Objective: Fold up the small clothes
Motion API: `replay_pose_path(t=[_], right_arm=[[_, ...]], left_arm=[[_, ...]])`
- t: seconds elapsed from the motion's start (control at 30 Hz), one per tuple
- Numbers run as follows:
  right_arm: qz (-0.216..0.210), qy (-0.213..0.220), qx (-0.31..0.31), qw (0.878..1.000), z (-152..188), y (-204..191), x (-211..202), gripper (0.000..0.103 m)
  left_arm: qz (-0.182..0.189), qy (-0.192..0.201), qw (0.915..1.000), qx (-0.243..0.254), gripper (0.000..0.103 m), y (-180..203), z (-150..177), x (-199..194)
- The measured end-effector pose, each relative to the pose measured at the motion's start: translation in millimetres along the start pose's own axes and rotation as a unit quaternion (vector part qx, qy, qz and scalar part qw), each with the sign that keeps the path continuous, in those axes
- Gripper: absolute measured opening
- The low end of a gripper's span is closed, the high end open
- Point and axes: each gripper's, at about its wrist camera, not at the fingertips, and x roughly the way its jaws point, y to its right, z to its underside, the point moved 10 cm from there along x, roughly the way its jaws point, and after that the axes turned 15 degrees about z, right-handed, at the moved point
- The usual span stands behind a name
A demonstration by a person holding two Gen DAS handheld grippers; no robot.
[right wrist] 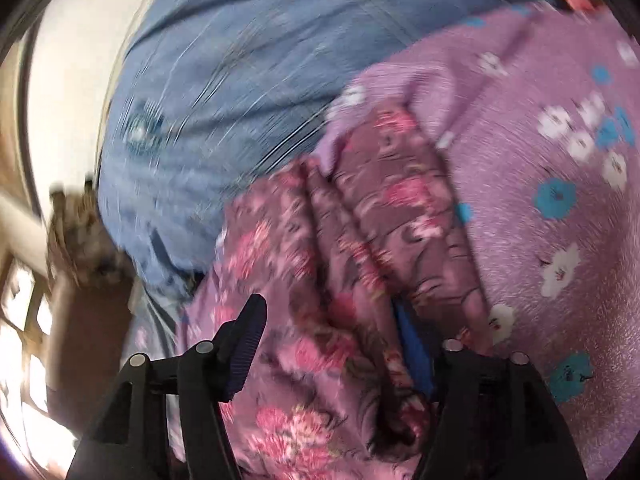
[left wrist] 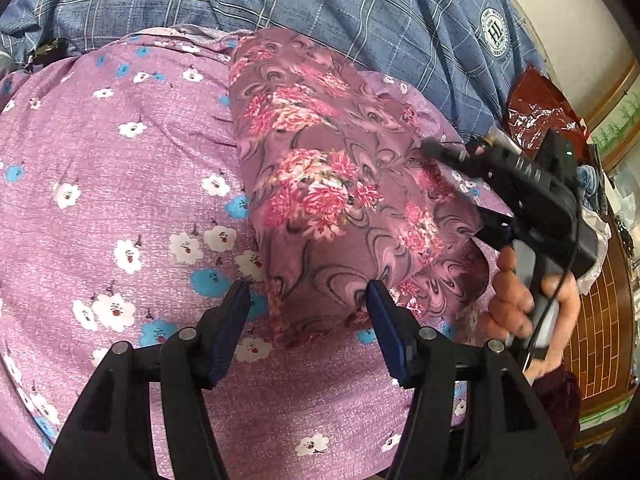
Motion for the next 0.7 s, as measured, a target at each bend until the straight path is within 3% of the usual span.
replay_pose_path(t=[0.07,0.2,0.33,0.4,0.43,0.5,0.57,0.6,0.63,0.67,0.7], right_arm=[[0.029,0.001,-0.057,0.998,9.9,-10.8,-3.3,0.013],[0.035,0.02,-0.106,0.994,26.0,-17.0,-22.3,0.011],[0.005,0.085,-0.108,0.991,28.0,-5.6,-77.5,0.011],[0.022,0.102,-0.102,0.989,24.6,16.0,-90.0,0.011],[0.038,0.085,-0.091,0.991,23.5,31.7,-82.9,0.012],[0.069,0.026,-0.053,0.996,27.2,66.5,-56.6,0.014],[0.062,0.0,-0.033,0.997,31.2,79.8,-49.3,0.03],[0.058,0.001,-0.034,0.998,31.1,79.3,-53.5,0.032],[0.051,0.009,-0.038,0.998,29.5,76.3,-60.0,0.04],[0.052,0.026,-0.042,0.997,24.4,74.0,-68.9,0.054],[0.054,0.052,-0.035,0.997,15.8,73.6,-77.9,0.059]], left_arm=[[-0.009,0.003,0.9999,-0.004,0.059,-1.6,-2.1,-1.2],[-0.012,0.011,0.9997,-0.02,0.059,-4.4,-7.2,0.1],[-0.012,0.018,0.9995,-0.022,0.059,-0.9,-10.8,2.6],[-0.011,0.019,0.9995,-0.023,0.059,1.5,-12.1,7.1],[-0.012,0.016,0.9995,-0.024,0.059,2.8,-12.1,11.5],[-0.012,0.011,0.9995,-0.026,0.059,6.2,-13.1,17.8],[-0.006,0.015,0.9996,-0.024,0.059,11.7,-16.7,20.4],[-0.004,0.018,0.9996,-0.022,0.059,13.7,-19.2,20.3],[-0.002,0.028,0.9995,-0.016,0.059,17.6,-24.9,19.8],[-0.002,0.035,0.9994,-0.009,0.059,21.5,-29.6,19.5],[-0.003,0.039,0.9992,-0.002,0.059,25.0,-33.9,19.3]])
